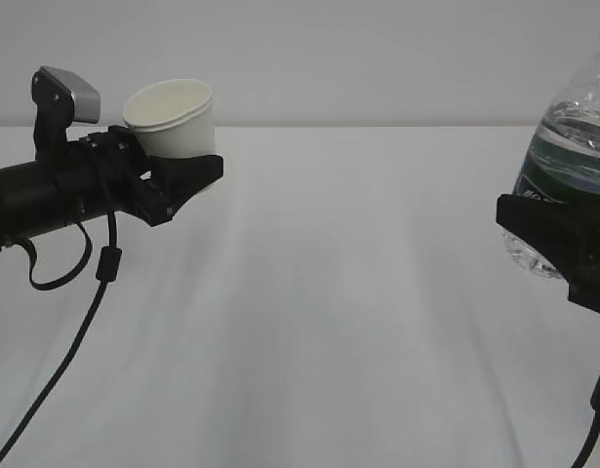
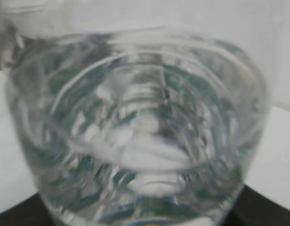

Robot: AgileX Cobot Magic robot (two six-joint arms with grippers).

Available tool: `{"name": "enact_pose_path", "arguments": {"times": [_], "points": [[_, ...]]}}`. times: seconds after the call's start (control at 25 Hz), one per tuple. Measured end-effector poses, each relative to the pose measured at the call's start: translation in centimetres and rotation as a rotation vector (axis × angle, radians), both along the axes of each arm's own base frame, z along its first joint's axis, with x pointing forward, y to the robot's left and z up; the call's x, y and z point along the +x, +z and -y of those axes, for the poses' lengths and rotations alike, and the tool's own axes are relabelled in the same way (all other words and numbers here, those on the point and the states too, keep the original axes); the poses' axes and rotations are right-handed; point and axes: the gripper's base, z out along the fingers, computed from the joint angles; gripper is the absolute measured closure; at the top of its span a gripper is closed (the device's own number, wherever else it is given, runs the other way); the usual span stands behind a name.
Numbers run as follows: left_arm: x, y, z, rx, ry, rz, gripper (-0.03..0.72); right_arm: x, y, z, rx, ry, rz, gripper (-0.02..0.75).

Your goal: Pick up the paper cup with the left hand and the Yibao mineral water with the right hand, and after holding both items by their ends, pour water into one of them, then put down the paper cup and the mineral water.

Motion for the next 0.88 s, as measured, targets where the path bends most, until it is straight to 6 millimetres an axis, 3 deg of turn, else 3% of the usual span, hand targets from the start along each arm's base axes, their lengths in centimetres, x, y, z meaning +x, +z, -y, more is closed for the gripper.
{"name": "enact_pose_path", "arguments": {"times": [0.52, 0.88], "points": [[-2.4, 1.2, 1.3, -0.018, -0.263, -0.086, 0.211, -0.1, 0.2, -0.2, 0.019, 0.023, 0.011, 0.321], [-2.9, 1.4, 1.4, -0.007, -0.316, -0.085, 0.212, -0.1, 0.2, -0.2, 0.024, 0.027, 0.012, 0.321]]}}
